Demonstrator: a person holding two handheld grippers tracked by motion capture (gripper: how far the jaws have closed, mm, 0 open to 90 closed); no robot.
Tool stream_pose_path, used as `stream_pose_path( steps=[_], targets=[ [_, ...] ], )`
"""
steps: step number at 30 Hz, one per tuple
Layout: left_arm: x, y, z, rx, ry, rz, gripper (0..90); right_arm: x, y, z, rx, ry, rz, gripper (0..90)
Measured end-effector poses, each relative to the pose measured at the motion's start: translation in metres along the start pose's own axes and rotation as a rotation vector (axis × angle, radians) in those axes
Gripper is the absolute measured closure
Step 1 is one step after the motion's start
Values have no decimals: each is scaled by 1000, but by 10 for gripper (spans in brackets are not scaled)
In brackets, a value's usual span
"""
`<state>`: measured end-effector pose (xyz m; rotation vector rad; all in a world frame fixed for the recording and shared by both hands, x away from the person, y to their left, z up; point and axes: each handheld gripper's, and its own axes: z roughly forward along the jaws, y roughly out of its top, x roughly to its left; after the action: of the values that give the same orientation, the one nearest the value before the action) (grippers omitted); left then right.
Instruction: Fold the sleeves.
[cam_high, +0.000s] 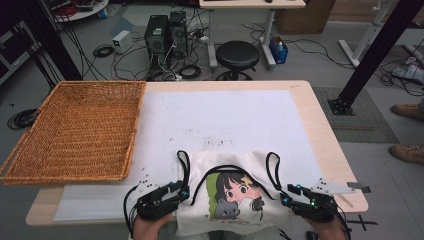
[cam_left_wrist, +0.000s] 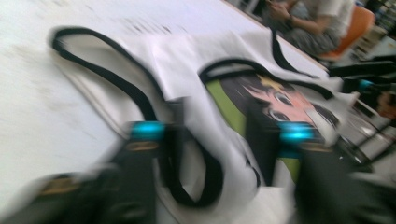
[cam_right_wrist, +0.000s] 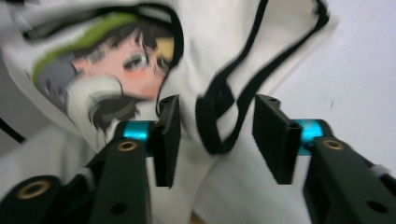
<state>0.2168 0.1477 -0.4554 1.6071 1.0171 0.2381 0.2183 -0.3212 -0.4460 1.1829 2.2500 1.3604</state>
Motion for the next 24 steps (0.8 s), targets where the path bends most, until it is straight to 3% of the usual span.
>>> stream_pose_path(
  steps=[1, 2, 5, 6, 8, 11, 12, 14, 15, 16, 17, 18, 19, 21, 23, 24],
  targets=[
    [1, 3, -1, -21, 10, 1, 510, 0, 0, 0, 0, 0, 0, 476],
    [4, 12, -1, -67, 45, 13, 477, -2, 13, 2, -38, -33, 7, 415],
    [12, 33, 7, -79, 76, 33, 415, -8, 39, 16, -71, -117, 17, 365],
    [12, 33, 7, -79, 76, 33, 407, -8, 39, 16, -71, -117, 17, 365],
    [22, 56, 21, -60, 94, 58, 391, -20, 67, 45, -30, -176, 30, 356],
    [30, 69, 34, -48, 96, 66, 365, -30, 85, 81, 37, -209, 42, 390],
    [38, 77, 46, -34, 110, 55, 362, -32, 87, 92, 62, -204, 40, 439],
    [43, 81, 55, -25, 120, 57, 360, -35, 87, 107, 139, -220, 5, 581],
    [43, 81, 55, -25, 120, 57, 356, -35, 87, 107, 139, -220, 5, 581],
    [46, 83, 61, -13, 134, 56, 355, -40, 79, 110, 194, -242, -26, 719],
    [47, 83, 64, -9, 136, 51, 355, -42, 75, 107, 163, -261, -58, 776],
    [47, 83, 64, -9, 136, 51, 355, -43, 73, 104, 162, -295, -69, 776],
    [49, 83, 66, 5, 138, 56, 355, -43, 73, 104, 162, -295, -69, 776],
    [56, 82, 75, 60, 155, 53, 342, -46, 73, 98, 139, -271, -17, 620],
    [58, 81, 79, 81, 165, 55, 342, -48, 76, 91, 84, -254, 14, 541],
    [61, 79, 84, 122, 177, 62, 342, -48, 78, 89, 67, -242, 39, 514]
  ],
)
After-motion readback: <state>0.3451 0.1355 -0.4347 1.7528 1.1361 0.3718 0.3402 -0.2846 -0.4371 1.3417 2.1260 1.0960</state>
